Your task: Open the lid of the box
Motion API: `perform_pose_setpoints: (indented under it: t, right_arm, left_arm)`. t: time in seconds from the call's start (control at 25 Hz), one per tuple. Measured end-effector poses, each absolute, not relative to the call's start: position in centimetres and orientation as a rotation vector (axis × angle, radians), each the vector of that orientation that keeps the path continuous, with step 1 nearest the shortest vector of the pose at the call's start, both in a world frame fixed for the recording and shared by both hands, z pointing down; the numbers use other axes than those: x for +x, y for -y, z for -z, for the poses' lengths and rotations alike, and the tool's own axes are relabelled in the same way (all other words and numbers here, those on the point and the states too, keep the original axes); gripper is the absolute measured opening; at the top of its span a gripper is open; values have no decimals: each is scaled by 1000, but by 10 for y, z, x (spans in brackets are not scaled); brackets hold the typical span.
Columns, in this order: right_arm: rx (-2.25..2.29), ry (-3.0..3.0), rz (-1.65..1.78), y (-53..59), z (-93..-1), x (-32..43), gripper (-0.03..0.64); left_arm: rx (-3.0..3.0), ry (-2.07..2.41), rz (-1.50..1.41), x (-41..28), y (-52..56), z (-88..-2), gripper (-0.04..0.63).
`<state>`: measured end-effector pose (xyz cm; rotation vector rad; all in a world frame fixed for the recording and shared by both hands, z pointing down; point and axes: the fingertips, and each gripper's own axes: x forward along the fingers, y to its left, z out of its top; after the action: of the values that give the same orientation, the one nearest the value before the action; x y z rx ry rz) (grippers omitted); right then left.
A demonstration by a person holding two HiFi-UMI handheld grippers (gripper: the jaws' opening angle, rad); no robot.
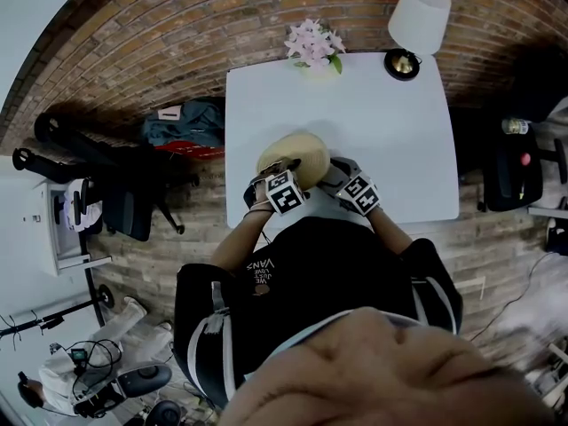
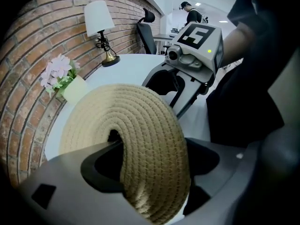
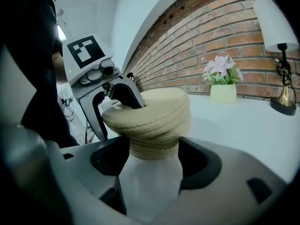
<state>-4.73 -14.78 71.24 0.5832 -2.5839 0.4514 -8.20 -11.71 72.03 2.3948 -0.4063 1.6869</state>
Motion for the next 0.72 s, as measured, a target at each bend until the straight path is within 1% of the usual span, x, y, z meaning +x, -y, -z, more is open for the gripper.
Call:
perform_pose_setpoints:
  t: [0.4, 0.72]
  right_arm:
    - [607, 2582, -502, 147, -716, -47, 301]
    - [641, 2548, -526, 150, -720, -46, 299]
  left_arm:
    - [2420, 412, -1642, -81, 117, -717, 388]
    - [2475, 421, -1527, -79, 121, -703, 383]
